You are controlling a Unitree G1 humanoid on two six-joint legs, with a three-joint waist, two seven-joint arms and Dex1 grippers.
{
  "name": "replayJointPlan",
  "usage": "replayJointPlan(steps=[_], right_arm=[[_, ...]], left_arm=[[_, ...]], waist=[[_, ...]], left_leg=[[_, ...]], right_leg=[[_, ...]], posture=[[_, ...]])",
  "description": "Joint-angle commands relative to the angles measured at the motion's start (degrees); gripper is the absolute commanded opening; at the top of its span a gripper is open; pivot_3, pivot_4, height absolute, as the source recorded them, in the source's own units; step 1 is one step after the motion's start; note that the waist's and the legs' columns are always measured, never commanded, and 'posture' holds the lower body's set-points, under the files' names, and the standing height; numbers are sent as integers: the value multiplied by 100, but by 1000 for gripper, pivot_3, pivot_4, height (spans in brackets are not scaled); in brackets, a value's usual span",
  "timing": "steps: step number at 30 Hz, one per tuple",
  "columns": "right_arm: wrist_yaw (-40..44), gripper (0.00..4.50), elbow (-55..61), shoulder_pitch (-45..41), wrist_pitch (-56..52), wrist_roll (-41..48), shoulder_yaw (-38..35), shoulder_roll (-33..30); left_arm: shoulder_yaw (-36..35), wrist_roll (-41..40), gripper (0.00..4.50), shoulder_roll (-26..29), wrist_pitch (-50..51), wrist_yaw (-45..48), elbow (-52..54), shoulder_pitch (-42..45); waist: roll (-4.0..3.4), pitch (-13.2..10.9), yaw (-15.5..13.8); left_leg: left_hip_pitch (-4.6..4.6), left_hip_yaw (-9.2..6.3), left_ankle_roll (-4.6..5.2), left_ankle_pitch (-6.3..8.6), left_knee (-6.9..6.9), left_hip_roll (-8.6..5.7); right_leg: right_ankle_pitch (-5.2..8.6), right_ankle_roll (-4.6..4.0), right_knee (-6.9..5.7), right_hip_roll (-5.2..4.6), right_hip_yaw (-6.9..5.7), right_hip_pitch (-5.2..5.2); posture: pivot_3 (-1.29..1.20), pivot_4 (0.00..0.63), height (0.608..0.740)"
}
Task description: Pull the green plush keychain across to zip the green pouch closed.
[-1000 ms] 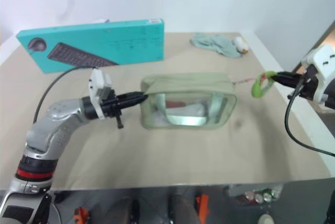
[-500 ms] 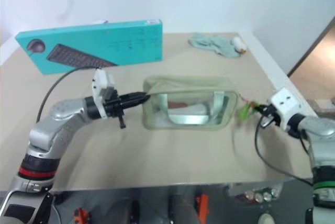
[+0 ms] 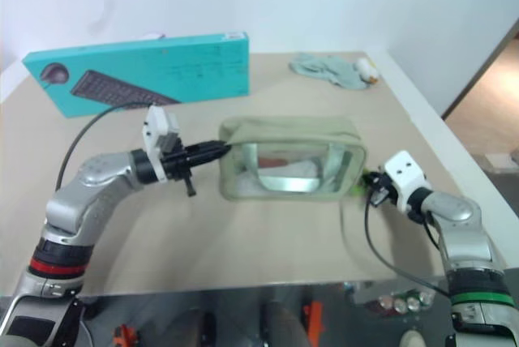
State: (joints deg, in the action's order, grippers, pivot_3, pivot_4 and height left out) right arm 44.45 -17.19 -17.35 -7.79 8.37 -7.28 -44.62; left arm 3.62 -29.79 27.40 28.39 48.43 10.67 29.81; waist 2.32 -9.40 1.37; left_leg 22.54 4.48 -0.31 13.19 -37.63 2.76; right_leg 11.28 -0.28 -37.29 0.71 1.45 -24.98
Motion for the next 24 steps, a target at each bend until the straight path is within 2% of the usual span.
replayJointPlan(steps=[1,3,4,6,7,8,9,10,13,17,21,24], right_arm=[[226,1688,726,145,-418,534,-479,-156],[307,2405,1183,317,-731,846,-776,-260],[315,2627,1443,448,-848,982,-972,-316],[330,3486,1918,735,-1171,1273,-1328,-384],[383,3680,2210,973,-1306,1433,-1533,-406],[404,4147,2512,1252,-1459,1581,-1761,-398],[409,4433,2761,1509,-1585,1701,-1965,-382],[404,4500,3008,1805,-1696,1805,-2175,-340],[280,4500,3632,2609,-1963,2110,-2622,-58],[182,4500,4347,3236,-1905,2198,-2509,323],[-366,4500,5178,3171,-1911,2289,-1917,933],[-602,4500,5315,3034,-1863,2148,-1598,1125]], left_arm=[[-222,-232,1417,80,188,124,22,120],[-384,-322,2138,100,235,79,-25,171],[-512,-425,2342,141,311,66,-36,186],[-745,-557,3206,236,411,29,-45,170],[-906,-631,3403,298,485,-12,-65,133],[-1068,-661,3842,376,527,-58,-106,68],[-1192,-660,4120,447,543,-99,-138,-7],[-1278,-593,4418,515,501,-158,-150,-139],[-1310,-161,4473,608,40,-261,-58,-741],[-1065,459,4473,512,-664,-405,125,-1454],[-786,955,4473,187,-1086,-886,690,-2281],[-484,1388,4473,163,-1340,-1060,1240,-2837]], waist=[[-1,-1,-9],[-2,-1,-15],[-2,-1,-19],[-2,-1,-20],[-1,-2,-21],[-1,-2,-22],[0,-1,-22],[-1,-1,-22],[-4,2,-16],[0,-1,-16],[4,4,-12],[7,7,7]], left_leg=[[1,0,0,0,1,-1],[10,-1,0,0,2,-1],[13,1,0,0,3,-2],[23,-1,0,1,4,-3],[24,-3,0,1,4,-2],[27,-4,0,1,4,-2],[27,-6,-1,1,6,-2],[27,-10,-1,2,7,-1],[15,-9,-6,4,19,2],[1,1,-8,6,21,14],[-2,2,-3,1,10,11],[-8,9,-7,3,11,18]], right_leg=[[0,0,0,-1,0,-1],[1,-1,0,-1,-2,-8],[1,-1,0,-3,0,-11],[3,1,1,-5,-2,-18],[4,1,1,-5,-3,-18],[4,1,2,-6,-5,-20],[5,1,2,-5,-7,-20],[7,-2,4,-5,-13,-19],[16,-9,4,-6,-13,-15],[17,-9,3,-10,-5,-8],[16,-24,4,-14,-6,-7],[17,-26,4,-31,7,-7]], posture=[[0,150,740],[0,150,740],[0,150,740],[0,150,740],[0,150,740],[0,150,740],[0,150,740],[0,150,740],[0,150,740],[0,150,740],[0,150,740],[0,150,740]])
